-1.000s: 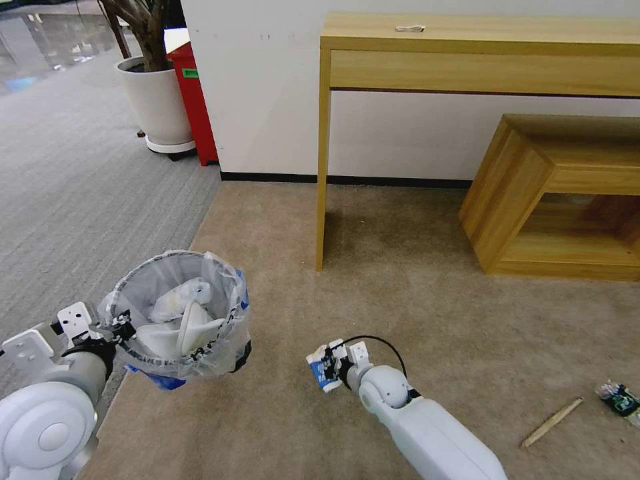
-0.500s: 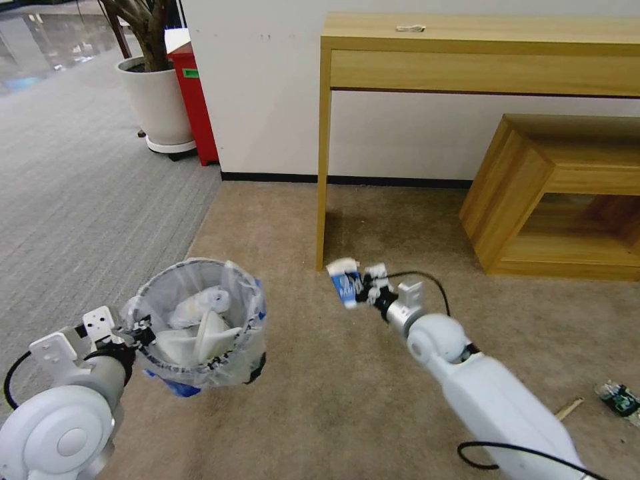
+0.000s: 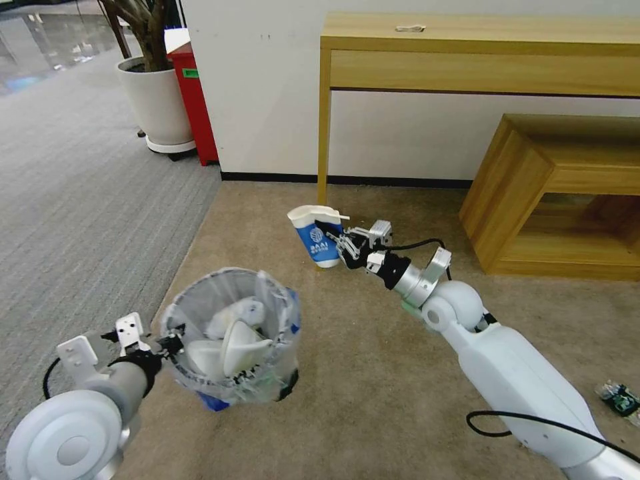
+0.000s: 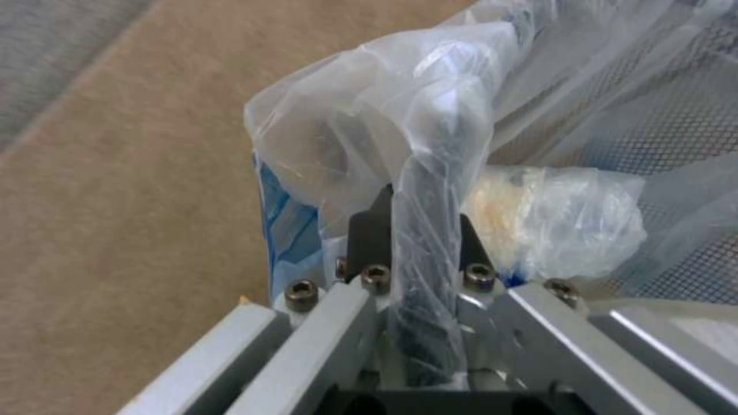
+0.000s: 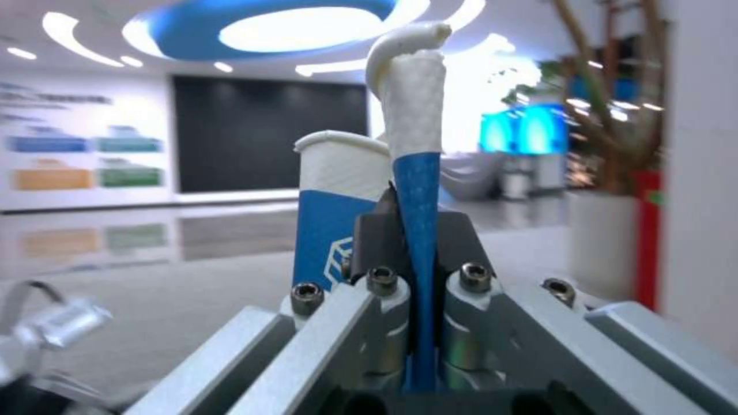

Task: Pick up the trash bin and place the garbage on the floor into it.

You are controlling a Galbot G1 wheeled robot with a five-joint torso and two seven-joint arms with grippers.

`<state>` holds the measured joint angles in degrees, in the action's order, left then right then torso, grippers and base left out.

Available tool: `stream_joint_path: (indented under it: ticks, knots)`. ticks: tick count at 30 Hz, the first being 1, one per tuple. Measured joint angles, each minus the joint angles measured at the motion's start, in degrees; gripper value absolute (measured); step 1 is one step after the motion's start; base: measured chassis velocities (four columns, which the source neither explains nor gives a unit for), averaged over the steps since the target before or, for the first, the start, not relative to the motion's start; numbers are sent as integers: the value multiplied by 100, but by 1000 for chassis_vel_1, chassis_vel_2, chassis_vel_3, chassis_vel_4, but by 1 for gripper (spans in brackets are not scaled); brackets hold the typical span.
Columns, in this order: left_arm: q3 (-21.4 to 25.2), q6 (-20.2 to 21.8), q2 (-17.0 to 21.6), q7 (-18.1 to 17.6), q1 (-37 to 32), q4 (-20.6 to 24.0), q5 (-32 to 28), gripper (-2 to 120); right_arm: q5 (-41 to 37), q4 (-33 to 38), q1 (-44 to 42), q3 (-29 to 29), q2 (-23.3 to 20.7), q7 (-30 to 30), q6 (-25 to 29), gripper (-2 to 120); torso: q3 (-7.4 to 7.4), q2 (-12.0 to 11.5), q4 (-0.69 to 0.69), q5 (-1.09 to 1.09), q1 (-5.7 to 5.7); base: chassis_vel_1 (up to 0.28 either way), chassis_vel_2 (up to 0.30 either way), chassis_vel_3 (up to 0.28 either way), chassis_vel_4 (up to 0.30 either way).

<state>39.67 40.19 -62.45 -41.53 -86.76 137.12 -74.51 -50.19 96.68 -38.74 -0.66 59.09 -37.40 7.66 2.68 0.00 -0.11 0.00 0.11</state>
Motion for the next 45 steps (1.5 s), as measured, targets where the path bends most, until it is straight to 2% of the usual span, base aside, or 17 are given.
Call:
stream_joint_path:
  ticks: [4, 8, 14, 21, 24, 35, 45]
  knots:
    - [-175, 41, 44, 78, 66, -14, -67, 1, -133, -196, 139, -136, 152, -538, 147, 0, 0, 0, 0, 0, 0, 0, 0, 0, 0]
    - [-283, 48, 48, 113, 101, -38, -67, 1, -203, -309, 223, -241, 283, -771, 165, 0, 0, 0, 0, 0, 0, 0, 0, 0, 0]
    - [-458, 51, -12, 130, 137, -111, -38, 1, -144, -595, 360, -456, 795, -1217, 164, 0, 0, 0, 1, -1, 0, 0, 0, 0, 0]
    - [-484, 52, -31, 137, 146, -113, -34, 1, -30, -766, 401, -651, 991, -1266, 192, 0, 0, 0, 0, -1, 0, 0, 0, 0, 0]
    - [-466, 52, -34, 142, 160, -110, -42, 1, 183, -1144, 492, -971, 1237, -1273, 334, 0, 0, 0, 1, -1, 0, 0, 0, 0, 0]
    - [-414, 46, -36, 183, 172, -116, -50, 1, 311, -1295, 532, -1115, 1320, -1510, 375, 0, 0, 0, 0, 0, 0, 0, 0, 0, 0]
    - [-406, 42, -27, 191, 140, -74, -57, 1, 371, -1349, 516, -1058, 1267, -1489, 430, 0, 0, 0, 0, 0, 0, 0, 0, 0, 0]
